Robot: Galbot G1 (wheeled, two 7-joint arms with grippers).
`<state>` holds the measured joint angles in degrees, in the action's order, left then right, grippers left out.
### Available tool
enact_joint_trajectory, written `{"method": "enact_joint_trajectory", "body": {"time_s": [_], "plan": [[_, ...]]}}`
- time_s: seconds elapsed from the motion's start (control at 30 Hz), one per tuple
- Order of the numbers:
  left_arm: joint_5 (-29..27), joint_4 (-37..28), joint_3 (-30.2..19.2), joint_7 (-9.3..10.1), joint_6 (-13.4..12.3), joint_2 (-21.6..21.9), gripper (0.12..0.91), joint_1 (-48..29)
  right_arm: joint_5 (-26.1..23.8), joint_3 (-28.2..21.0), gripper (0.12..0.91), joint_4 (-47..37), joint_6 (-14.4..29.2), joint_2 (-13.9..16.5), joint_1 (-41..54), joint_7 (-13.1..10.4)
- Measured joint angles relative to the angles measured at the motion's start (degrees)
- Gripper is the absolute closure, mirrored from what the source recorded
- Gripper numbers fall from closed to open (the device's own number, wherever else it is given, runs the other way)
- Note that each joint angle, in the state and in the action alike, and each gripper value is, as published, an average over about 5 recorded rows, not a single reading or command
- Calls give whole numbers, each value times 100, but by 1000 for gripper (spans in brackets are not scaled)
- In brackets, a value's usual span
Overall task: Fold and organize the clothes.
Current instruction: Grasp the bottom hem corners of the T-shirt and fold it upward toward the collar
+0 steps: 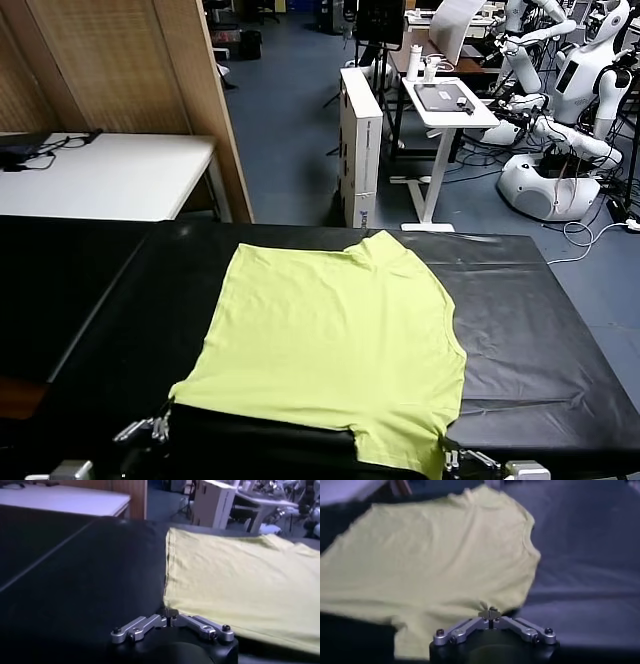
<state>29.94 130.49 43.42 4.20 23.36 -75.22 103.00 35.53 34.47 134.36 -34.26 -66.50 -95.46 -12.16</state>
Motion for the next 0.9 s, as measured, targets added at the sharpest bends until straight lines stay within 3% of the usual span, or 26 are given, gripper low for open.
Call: {"method": "enact_joint_trajectory", "body": {"time_s": [0.5, 0.9], "plan": [[-311, -762, -506, 43, 140, 274, 886, -1170, 15, -640, 885, -1538, 118, 305, 1798, 38], [-266, -1462, -889, 60, 195, 805, 886, -1891, -22, -789, 885, -2022, 151, 313, 2163, 65]]}}
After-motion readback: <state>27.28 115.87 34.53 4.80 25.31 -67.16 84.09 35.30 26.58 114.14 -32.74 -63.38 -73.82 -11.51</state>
